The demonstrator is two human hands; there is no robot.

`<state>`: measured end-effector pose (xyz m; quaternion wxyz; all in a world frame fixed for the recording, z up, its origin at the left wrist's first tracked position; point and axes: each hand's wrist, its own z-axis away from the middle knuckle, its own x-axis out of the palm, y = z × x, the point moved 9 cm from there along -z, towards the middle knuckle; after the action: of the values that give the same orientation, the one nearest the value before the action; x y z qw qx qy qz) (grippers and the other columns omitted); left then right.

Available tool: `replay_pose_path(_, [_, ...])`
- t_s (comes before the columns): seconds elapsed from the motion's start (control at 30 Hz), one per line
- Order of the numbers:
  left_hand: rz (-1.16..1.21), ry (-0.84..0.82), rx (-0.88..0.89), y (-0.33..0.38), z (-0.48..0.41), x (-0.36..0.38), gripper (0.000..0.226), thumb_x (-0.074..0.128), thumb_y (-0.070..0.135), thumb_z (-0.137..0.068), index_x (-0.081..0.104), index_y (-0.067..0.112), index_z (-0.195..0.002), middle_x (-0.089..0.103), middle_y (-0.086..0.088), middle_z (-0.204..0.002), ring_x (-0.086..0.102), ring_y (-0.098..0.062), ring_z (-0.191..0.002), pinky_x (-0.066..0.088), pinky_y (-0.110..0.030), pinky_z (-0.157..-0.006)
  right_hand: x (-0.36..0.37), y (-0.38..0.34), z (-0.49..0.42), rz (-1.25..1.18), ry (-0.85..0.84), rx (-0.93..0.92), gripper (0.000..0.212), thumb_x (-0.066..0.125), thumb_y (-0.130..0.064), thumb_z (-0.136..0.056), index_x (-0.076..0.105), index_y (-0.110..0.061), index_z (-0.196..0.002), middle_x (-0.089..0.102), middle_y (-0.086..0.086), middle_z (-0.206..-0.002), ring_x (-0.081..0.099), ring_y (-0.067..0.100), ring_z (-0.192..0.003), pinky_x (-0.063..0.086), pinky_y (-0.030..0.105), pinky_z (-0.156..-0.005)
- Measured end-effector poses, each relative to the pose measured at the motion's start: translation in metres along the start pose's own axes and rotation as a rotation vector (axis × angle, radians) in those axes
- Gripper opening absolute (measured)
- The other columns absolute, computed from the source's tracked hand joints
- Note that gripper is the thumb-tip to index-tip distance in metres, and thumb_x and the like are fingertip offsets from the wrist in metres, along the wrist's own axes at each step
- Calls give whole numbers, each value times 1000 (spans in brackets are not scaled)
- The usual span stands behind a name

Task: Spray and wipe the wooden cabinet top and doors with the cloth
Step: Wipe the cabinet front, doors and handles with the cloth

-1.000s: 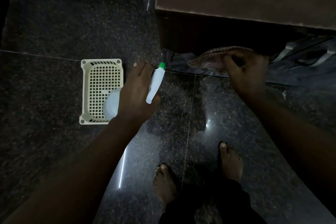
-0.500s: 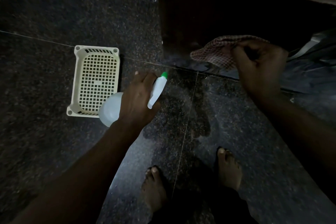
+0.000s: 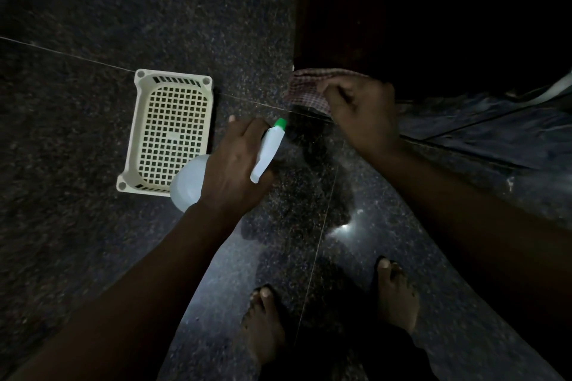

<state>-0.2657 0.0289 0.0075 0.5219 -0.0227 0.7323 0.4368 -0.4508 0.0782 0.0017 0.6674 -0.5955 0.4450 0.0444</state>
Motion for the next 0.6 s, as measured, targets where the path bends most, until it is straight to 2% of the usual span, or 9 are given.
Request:
replay_pose_path(0.07, [-13,-17,11,-3,1,0,18,35,16,-73,48,12,-86,41,4,-83,47,-24,-78,44,-53,-94,-11,5,5,-5,33,28,25,57,-20,-98,80,-10,-101,79,2,-91,68,3,-77,53,20,-73])
replay_pose_path(0.17, [-21,-30,-15,-10,3,-2,25,35,19,-72,50,8,-88,45,1,-83,50,-29,-80,42,-56,-97,-29,16,16,-31,78,45,29,53,-23,-98,79,-10,-102,78,2,-98,73,11,-92,58,31,-84])
replay_pose_path(0.27, [-3,-15,-7,-11,3,-3,22,36,18,-72,49,9,-86,44,2,-82,49,-28,-78,42,-53,-98,-30,27,22,-88,116,134,28,56,-26,-97,79,-11,-96,77,4,-87,72,15,-83,57,33,-77])
replay_pose_path(0.33, [1,-10,-3,-10,2,-1,22,36,18,-72,50,9,-86,42,3,-83,47,-24,-76,44,-44,-85,-21,27,21,-166,145,209,30,62,-32,-96,76,-10,-80,70,3,-68,67,12,-67,52,30,-67])
replay_pose_path(0.37, [-6,-7,-8,-11,1,-1,24,36,18,-72,51,7,-87,43,2,-83,46,-23,-76,39,-36,-74,-16,25,21,-216,169,252,35,67,-34,-95,73,-9,-72,65,0,-61,61,6,-60,47,25,-63])
replay_pose_path(0.43, [-21,-5,-20,-12,0,-1,25,36,17,-73,52,5,-88,47,-2,-83,46,-23,-76,30,-30,-68,-7,23,21,-313,255,341,44,77,-40,-88,71,-2,-66,63,5,-57,56,1,-55,44,19,-61])
replay_pose_path(0.47, [-24,-7,-20,-12,0,-1,24,36,17,-73,52,5,-88,48,-4,-83,47,-24,-76,33,-31,-68,-4,25,22,-343,302,373,45,80,-41,-85,71,-2,-65,64,5,-57,56,2,-55,45,19,-60])
replay_pose_path(0.53, [-45,-17,4,-12,-1,0,23,37,15,-75,53,4,-87,51,-7,-83,50,-27,-78,44,-40,-80,1,30,20,-326,331,382,37,81,-39,-84,69,-13,-60,64,-1,-56,58,2,-55,49,23,-61])
replay_pose_path(0.6, [-91,-37,42,-11,-2,3,19,40,13,-77,54,4,-88,52,-9,-84,51,-29,-81,43,-48,-97,7,32,17,-238,262,337,25,76,-31,-86,68,-23,-64,66,-6,-60,60,1,-59,51,29,-63])
